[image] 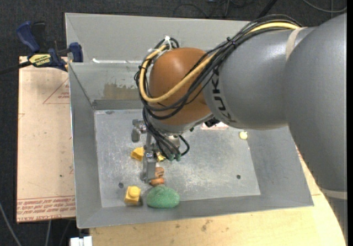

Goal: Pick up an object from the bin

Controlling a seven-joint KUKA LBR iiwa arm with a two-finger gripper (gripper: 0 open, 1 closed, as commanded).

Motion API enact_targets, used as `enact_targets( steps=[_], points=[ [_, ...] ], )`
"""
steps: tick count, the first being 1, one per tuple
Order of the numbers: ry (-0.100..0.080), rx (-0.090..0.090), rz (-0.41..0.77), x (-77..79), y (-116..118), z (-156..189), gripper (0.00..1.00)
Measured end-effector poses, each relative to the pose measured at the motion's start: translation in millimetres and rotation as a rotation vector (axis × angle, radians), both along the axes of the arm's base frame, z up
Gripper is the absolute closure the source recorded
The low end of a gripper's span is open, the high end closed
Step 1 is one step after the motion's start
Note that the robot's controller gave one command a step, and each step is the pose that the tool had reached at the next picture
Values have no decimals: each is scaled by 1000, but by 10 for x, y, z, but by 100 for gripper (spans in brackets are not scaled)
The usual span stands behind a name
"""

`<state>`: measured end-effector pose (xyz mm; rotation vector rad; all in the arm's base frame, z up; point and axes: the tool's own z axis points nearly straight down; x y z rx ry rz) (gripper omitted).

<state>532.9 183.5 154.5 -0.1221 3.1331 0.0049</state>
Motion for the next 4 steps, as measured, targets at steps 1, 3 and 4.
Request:
enact_targets(
  steps=[1, 3, 4],
  points=[
    [1, -1, 118, 141, -356, -581, 0],
    [0, -1, 111, -383, -461, -713, 100],
    [-3, 0, 79, -352, -279, 1046, 100]
  ],
)
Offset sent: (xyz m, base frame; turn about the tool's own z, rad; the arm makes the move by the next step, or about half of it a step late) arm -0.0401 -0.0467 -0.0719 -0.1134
